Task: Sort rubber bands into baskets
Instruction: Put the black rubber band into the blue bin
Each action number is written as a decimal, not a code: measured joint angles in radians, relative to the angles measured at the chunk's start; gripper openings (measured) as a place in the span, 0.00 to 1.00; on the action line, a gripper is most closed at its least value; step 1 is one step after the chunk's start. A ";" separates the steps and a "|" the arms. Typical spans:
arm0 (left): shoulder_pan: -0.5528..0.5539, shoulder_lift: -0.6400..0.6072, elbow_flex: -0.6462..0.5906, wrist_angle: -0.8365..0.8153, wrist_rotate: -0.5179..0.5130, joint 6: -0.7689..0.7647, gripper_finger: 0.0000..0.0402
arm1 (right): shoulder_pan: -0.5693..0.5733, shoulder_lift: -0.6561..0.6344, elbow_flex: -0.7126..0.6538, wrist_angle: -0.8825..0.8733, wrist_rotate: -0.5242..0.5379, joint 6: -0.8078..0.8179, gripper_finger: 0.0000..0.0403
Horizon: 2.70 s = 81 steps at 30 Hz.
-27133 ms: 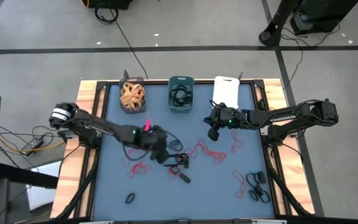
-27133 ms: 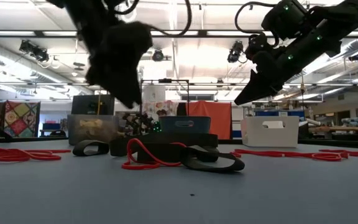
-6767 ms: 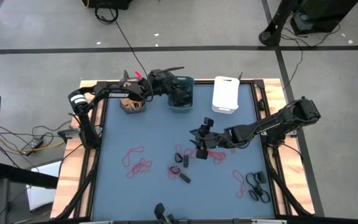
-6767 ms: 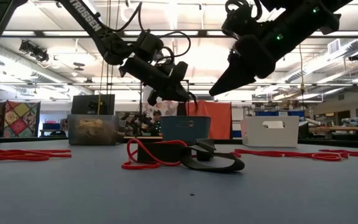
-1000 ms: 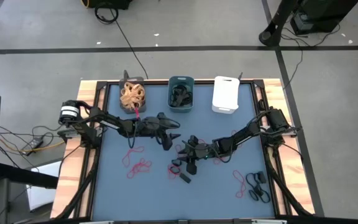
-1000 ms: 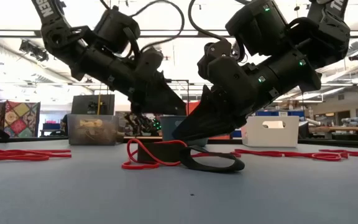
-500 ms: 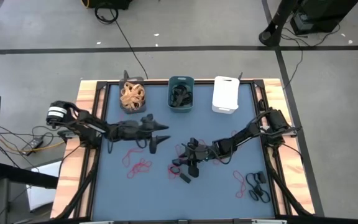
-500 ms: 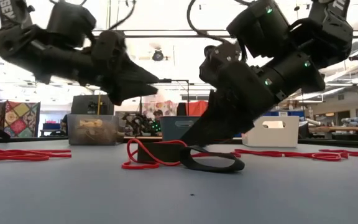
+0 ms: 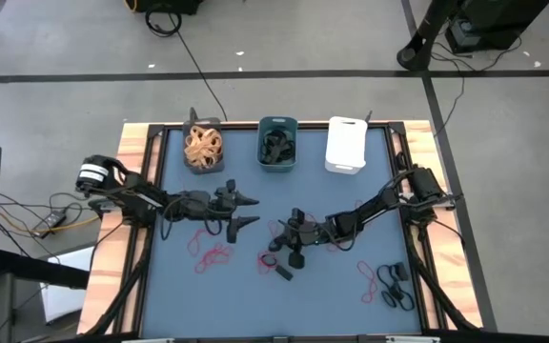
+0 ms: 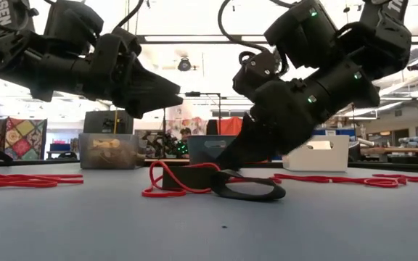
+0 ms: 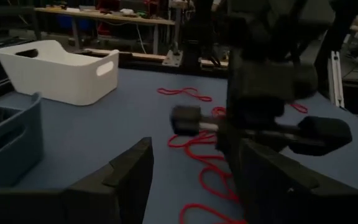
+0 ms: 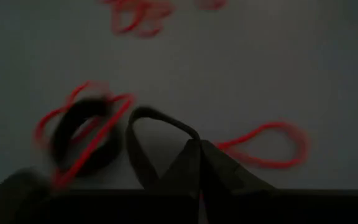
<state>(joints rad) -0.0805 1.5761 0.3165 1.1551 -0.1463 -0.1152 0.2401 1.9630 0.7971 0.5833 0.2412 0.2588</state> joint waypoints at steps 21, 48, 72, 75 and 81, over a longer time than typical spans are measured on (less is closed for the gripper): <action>-0.040 0.199 0.169 -0.011 0.071 0.086 0.59 | 0.047 -0.216 0.000 -0.203 0.434 -0.009 0.01; -0.039 0.199 0.181 -0.023 0.032 0.086 0.07 | 0.032 -0.232 0.000 -0.188 0.312 0.056 0.02; 0.468 0.188 0.358 -0.162 0.146 -0.259 0.02 | 0.036 -0.398 0.000 -0.480 0.372 0.213 0.45; 0.513 0.188 0.460 -0.377 0.153 -0.257 0.02 | 0.034 -0.379 0.000 -0.466 0.348 0.215 0.45; 0.554 0.188 0.584 -0.670 0.156 -0.205 0.11 | 0.035 -0.342 0.000 -0.467 0.280 0.208 0.45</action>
<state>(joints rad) 0.4736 1.7645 0.9005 0.4854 0.0101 -0.3199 0.2756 1.6213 0.7967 0.1166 0.5210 0.4671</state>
